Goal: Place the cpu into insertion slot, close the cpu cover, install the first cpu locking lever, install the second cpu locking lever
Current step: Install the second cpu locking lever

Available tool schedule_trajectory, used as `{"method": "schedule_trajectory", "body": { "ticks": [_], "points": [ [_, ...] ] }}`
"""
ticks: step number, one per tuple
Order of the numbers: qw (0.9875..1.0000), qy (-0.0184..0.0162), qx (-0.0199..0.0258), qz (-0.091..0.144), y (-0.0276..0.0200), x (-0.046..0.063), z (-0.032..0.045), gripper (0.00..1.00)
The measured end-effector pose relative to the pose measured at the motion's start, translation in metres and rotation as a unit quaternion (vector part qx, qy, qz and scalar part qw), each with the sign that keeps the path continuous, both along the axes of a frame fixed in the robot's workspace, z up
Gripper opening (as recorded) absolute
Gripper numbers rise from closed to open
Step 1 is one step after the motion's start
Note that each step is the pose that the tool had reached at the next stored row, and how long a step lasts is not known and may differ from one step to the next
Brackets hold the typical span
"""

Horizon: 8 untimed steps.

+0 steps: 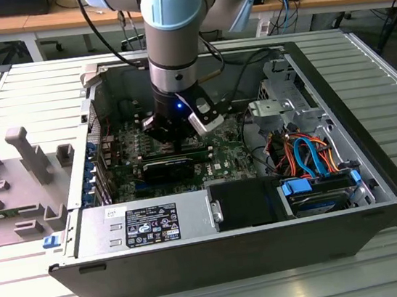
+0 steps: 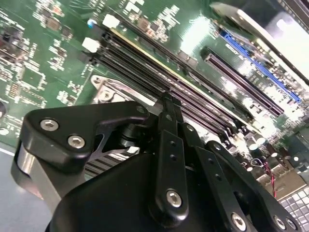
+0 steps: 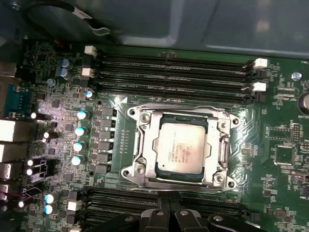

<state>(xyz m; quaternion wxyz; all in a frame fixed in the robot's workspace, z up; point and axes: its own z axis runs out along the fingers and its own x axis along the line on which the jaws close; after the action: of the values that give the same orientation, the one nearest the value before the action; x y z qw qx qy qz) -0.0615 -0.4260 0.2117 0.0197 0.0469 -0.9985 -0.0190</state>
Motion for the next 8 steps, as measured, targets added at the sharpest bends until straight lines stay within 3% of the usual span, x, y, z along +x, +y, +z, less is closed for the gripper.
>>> {"method": "schedule_trajectory", "body": {
  "ticks": [4,8],
  "points": [
    [1.0,-0.0006,-0.0002,0.0,0.0001,-0.0022,-0.0002,0.11],
    [1.0,-0.0021,-0.0001,0.0,0.0,-0.0031,0.0047,0.11]
  ]
}}
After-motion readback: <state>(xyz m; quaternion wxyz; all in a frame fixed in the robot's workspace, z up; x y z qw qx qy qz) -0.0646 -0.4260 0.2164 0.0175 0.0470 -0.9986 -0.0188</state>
